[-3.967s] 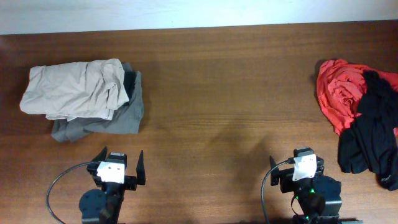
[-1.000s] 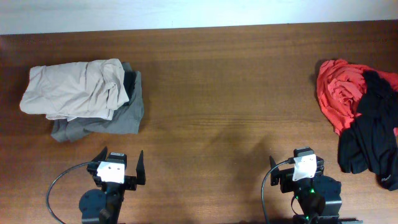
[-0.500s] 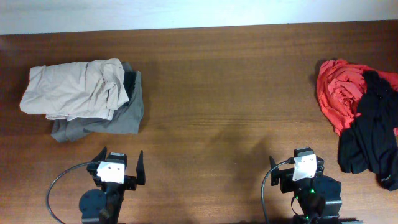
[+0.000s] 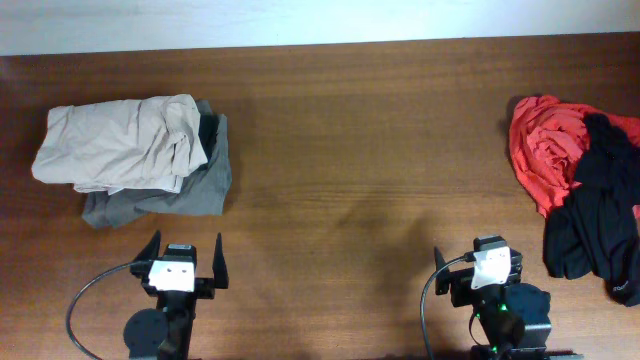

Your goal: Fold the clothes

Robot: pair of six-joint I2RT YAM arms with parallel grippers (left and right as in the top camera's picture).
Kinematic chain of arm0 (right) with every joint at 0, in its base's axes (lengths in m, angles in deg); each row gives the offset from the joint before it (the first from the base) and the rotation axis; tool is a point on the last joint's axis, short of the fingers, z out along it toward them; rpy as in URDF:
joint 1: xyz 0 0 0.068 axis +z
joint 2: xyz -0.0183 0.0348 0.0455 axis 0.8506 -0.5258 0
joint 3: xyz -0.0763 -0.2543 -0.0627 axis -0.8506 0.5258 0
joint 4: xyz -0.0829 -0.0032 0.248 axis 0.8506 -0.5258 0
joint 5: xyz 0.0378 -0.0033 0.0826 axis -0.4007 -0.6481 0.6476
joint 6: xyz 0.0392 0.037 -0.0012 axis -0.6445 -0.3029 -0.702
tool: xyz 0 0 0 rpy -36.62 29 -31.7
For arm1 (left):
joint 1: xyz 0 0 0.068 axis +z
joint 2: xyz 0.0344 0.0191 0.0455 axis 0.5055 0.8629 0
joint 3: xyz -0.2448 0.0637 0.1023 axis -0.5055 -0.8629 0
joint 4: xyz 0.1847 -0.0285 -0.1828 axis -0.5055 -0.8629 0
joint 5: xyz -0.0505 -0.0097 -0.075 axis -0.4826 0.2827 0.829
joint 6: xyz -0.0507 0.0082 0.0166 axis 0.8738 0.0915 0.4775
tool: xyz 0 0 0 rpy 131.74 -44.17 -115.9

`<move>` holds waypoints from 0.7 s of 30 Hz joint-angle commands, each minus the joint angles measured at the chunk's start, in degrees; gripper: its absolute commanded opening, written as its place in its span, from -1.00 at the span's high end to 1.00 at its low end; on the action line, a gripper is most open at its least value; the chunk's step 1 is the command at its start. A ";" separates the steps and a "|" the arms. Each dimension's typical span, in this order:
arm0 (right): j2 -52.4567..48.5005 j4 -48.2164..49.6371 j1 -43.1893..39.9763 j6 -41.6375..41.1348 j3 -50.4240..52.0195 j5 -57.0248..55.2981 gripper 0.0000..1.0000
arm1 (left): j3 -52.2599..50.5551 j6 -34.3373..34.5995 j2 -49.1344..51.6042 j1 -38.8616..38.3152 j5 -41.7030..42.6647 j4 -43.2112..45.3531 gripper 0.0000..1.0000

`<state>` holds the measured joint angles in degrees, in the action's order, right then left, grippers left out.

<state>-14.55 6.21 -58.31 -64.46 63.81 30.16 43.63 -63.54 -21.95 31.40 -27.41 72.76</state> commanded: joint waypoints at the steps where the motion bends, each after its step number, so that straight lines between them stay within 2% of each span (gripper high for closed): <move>1: 0.44 1.44 -0.35 -0.70 0.22 8.41 -0.97 | -0.17 -1.11 -0.44 -0.15 5.51 0.15 -0.99; 4: 0.44 2.75 -0.35 -0.70 0.22 15.43 -0.98 | -0.17 -1.09 -0.44 -0.15 10.73 0.50 -0.99; 7: 0.44 5.18 -0.35 -0.72 0.22 20.61 -0.98 | 0.00 0.37 -0.44 -0.15 11.32 1.70 -0.99; 11: 0.44 11.85 -0.37 -3.26 0.20 22.01 -0.98 | 2.69 3.43 0.28 -0.15 11.32 1.62 -0.99; 16: 0.44 13.33 -0.37 -3.54 0.20 22.08 -0.98 | 6.25 3.43 3.13 -0.15 11.30 1.44 -0.99; 21: 0.33 13.31 -0.37 -13.57 -1.27 20.50 -0.98 | 11.76 3.43 6.45 -0.15 11.30 0.13 -0.99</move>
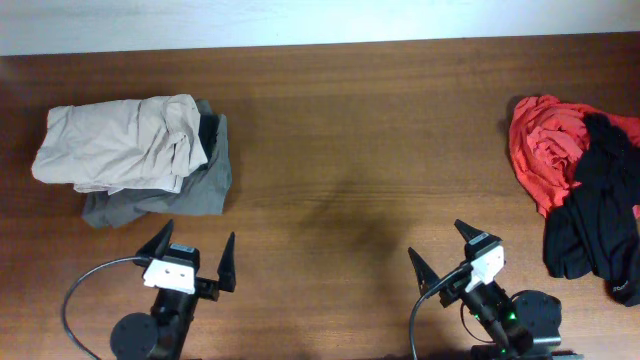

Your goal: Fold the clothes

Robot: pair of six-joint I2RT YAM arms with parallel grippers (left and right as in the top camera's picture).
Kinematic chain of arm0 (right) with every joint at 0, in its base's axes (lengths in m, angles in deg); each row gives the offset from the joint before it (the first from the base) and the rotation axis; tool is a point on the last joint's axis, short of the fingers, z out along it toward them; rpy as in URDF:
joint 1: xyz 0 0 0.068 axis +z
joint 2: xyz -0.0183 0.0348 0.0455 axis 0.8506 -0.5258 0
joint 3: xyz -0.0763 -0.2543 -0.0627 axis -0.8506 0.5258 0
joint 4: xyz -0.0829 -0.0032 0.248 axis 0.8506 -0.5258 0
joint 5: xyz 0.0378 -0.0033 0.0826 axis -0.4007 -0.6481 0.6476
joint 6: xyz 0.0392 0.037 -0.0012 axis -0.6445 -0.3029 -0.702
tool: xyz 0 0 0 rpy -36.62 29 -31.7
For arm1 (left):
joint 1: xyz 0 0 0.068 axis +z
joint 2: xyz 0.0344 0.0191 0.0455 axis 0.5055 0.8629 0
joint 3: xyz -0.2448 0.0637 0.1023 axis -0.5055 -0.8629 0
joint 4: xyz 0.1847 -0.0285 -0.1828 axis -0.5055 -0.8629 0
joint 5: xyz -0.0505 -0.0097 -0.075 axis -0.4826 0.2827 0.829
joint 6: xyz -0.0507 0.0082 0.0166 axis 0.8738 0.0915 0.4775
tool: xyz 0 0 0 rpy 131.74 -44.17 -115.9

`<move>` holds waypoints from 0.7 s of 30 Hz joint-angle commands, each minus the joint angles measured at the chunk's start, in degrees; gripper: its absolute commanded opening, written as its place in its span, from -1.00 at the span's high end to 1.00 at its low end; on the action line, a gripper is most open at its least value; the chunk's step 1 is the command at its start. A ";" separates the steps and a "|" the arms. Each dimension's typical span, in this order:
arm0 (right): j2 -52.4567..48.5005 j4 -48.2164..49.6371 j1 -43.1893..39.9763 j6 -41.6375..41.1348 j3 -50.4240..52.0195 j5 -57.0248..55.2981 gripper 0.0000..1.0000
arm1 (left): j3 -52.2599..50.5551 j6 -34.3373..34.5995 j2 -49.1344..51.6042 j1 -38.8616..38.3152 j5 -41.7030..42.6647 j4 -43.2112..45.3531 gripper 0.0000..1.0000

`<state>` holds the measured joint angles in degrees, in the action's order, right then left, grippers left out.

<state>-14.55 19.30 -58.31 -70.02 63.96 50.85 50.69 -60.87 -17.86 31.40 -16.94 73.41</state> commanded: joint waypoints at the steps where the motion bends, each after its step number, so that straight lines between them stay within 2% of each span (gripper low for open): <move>1: 0.04 0.11 -0.37 -10.12 -2.19 -0.35 -0.98 | 6.23 0.76 3.89 -0.15 0.81 -0.72 -0.99; 6: -5.01 -2.23 -0.37 -14.05 -9.07 -0.42 -0.98 | 15.19 0.76 14.71 -0.15 -1.86 -5.05 -0.99; 11: -17.94 -12.07 -0.37 -13.94 -22.73 -5.14 -0.97 | 28.52 0.74 29.88 -0.15 -2.19 -13.88 -0.99; 13: -25.24 -17.49 -0.37 -11.50 -30.77 -5.99 -0.98 | 34.60 0.74 35.41 -0.15 -2.16 -17.84 -0.99; 16: -37.66 -29.00 -0.37 -3.61 -45.90 -5.99 -0.98 | 44.85 0.74 43.30 -0.20 -1.11 -24.15 -0.99; 21: -55.67 -46.10 -0.37 -1.42 -67.17 -5.88 -0.98 | 55.89 0.76 51.58 -0.20 10.69 -29.46 -0.99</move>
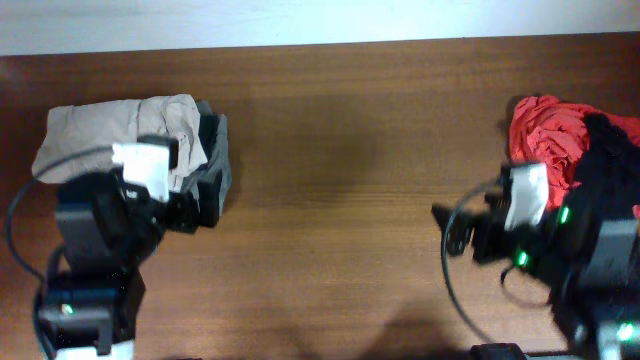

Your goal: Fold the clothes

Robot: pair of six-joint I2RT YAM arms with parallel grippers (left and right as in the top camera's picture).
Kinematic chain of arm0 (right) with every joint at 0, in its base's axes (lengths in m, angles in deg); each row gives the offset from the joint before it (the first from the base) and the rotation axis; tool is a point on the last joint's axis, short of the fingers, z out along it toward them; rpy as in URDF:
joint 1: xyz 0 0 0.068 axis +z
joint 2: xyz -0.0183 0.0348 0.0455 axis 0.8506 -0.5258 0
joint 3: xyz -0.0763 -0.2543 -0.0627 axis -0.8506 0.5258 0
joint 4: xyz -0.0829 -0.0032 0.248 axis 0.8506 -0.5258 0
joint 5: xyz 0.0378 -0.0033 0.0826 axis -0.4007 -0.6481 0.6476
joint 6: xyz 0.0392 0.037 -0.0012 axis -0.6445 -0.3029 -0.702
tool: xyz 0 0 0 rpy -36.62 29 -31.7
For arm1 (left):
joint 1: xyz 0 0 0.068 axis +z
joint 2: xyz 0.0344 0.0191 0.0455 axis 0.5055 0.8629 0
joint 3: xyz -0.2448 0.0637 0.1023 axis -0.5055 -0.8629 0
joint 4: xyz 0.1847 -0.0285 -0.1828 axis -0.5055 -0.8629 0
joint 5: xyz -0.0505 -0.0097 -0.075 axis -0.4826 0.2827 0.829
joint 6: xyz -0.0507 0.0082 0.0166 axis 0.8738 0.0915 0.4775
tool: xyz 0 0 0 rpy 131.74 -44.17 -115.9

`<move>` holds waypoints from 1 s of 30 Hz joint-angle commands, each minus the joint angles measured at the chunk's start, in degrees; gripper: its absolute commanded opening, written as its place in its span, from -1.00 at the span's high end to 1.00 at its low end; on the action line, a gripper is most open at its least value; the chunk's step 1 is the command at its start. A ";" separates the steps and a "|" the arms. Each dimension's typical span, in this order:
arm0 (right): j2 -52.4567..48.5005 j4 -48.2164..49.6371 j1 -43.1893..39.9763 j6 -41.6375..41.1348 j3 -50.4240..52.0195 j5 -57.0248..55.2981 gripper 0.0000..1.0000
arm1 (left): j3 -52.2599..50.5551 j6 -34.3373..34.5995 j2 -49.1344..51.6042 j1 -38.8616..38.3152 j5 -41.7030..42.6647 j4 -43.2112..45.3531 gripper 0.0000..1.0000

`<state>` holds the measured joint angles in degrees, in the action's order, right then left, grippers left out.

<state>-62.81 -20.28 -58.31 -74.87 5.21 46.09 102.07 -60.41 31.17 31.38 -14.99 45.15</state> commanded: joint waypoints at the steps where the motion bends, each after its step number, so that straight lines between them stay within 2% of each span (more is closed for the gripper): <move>1: -9.60 -9.53 -0.37 3.37 -10.16 -2.47 -0.98 | 4.81 0.28 3.17 -0.17 10.56 -0.98 -0.99; 4: -15.89 -12.94 -0.50 2.49 -13.84 -4.00 -0.98 | 4.83 0.26 4.70 -0.15 10.56 -0.57 -0.99; 6: -20.79 -14.97 -2.19 -4.37 -16.39 -10.56 -0.98 | 4.83 0.33 6.25 -0.15 8.04 -1.70 -0.99; 8: -24.15 -15.89 -5.07 -7.17 -18.05 -14.75 -0.98 | 4.83 0.35 7.39 -0.11 6.23 -3.50 -0.99; 10: -28.15 -16.11 -10.43 -9.62 -19.71 -18.01 -0.98 | 4.83 0.35 8.79 -0.11 4.09 -6.12 -0.99; 17: -37.55 -14.71 -29.73 -17.16 -20.76 -17.88 -0.98 | 4.83 0.52 12.41 -0.11 0.72 -8.46 -0.99; 21: -42.42 -11.93 -38.10 -19.82 -20.76 -15.45 -0.96 | 4.83 0.52 12.96 -0.13 0.74 -7.21 -0.99; 23: -45.38 -8.20 -41.75 -19.82 -20.76 -14.69 -0.82 | 4.83 0.50 12.96 -0.11 0.70 -5.90 -0.99; 30: -52.98 2.25 -43.80 -19.85 -20.76 -16.44 -0.83 | 4.83 0.50 12.96 -0.13 0.70 -5.46 -0.99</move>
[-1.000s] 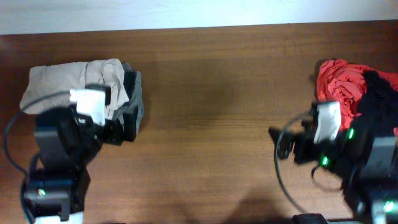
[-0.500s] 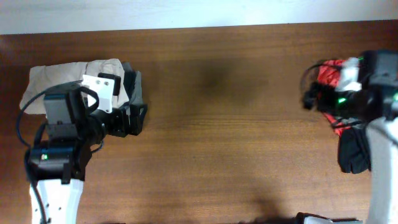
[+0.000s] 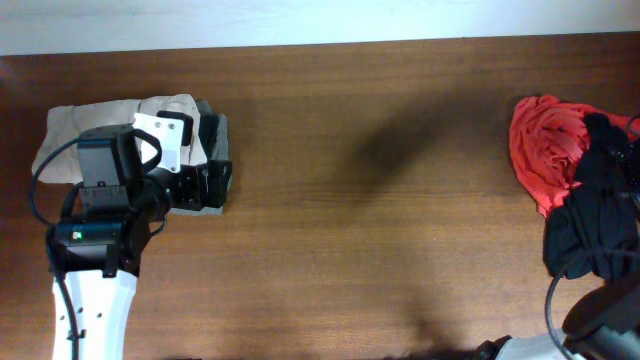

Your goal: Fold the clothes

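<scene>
A pile of folded clothes lies at the left: a beige garment on top of a grey one. My left arm reaches over this pile, and its gripper sits low at the grey garment's right edge; its fingers are too dark to read. At the right lie a crumpled red garment and a black one. My right arm rises along the right edge. Its gripper blends into the black cloth.
The brown wooden table stretches between the two piles. A pale wall strip runs along the far edge. A cable loops from the right arm at the lower right.
My left arm has shifted slightly right and forward, its gripper now at the grey garment's right edge. My right arm has moved from left of the red and black clothes to the frame's right edge.
Both arms first rested at the near edge, the grippers then standing wide open. Later each arm was raised, the left over the beige and grey pile, the right beside the red and black clothes. Now both are at their piles; the clothes look unmoved.
</scene>
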Robot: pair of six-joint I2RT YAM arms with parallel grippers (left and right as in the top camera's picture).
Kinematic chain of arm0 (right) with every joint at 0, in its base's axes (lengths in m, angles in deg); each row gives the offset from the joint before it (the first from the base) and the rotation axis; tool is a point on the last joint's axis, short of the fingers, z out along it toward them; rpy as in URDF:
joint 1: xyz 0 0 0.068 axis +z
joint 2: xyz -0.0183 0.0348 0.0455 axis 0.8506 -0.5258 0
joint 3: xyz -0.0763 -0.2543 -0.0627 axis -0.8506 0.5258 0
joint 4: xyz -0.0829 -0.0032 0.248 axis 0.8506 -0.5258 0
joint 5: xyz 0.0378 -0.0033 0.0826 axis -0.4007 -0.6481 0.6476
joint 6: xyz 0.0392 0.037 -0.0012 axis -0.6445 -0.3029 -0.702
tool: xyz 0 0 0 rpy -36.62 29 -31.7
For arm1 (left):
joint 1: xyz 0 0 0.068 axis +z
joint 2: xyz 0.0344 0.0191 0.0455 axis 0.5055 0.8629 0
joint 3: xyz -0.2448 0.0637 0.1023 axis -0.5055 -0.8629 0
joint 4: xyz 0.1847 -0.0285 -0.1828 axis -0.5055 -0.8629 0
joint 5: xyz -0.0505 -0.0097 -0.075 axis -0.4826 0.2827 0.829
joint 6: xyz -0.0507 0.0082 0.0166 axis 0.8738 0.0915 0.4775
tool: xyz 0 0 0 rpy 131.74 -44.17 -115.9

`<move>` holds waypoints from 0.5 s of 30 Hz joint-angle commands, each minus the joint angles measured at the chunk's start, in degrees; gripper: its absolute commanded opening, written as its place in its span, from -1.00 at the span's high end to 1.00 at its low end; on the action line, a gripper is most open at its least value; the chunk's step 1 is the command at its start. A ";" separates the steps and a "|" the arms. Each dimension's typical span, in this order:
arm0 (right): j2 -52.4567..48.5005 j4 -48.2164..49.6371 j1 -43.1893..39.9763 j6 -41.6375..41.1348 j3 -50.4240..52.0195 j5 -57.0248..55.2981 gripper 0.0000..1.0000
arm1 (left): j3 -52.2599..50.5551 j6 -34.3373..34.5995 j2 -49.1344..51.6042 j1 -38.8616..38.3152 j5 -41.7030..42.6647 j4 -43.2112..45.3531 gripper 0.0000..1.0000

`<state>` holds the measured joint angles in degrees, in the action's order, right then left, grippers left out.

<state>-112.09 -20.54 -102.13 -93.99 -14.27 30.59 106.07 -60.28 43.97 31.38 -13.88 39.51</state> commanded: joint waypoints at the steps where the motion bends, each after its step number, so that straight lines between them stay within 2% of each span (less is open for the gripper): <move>1: -5.07 3.76 0.00 -0.72 -1.29 -1.14 -0.83 | 0.83 0.37 0.15 -0.13 -0.42 0.15 -0.99; 3: -8.07 6.34 -0.07 -0.72 -1.29 -1.14 -0.83 | 0.83 0.39 0.15 -0.13 -0.39 0.13 -0.99; 7: -13.75 9.55 -0.04 -0.76 -1.29 -2.82 -0.68 | 0.83 0.37 0.15 -0.13 -0.39 0.11 -0.99; 11: -16.50 11.56 -0.04 -0.70 -1.29 -10.82 -0.59 | 0.83 0.39 0.15 -0.13 -0.39 0.09 -0.99; 12: -16.59 11.76 -0.04 -0.70 -1.29 -11.76 -0.48 | 0.83 0.37 0.15 -0.13 -0.39 0.09 -0.99; 15: -16.31 12.61 -0.13 -0.63 -1.77 -12.22 0.29 | 0.83 0.39 0.15 -0.13 -0.39 0.13 -0.99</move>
<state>-128.49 -8.43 -102.13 -94.25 -14.53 22.97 106.07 -60.28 43.97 31.38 -13.88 39.51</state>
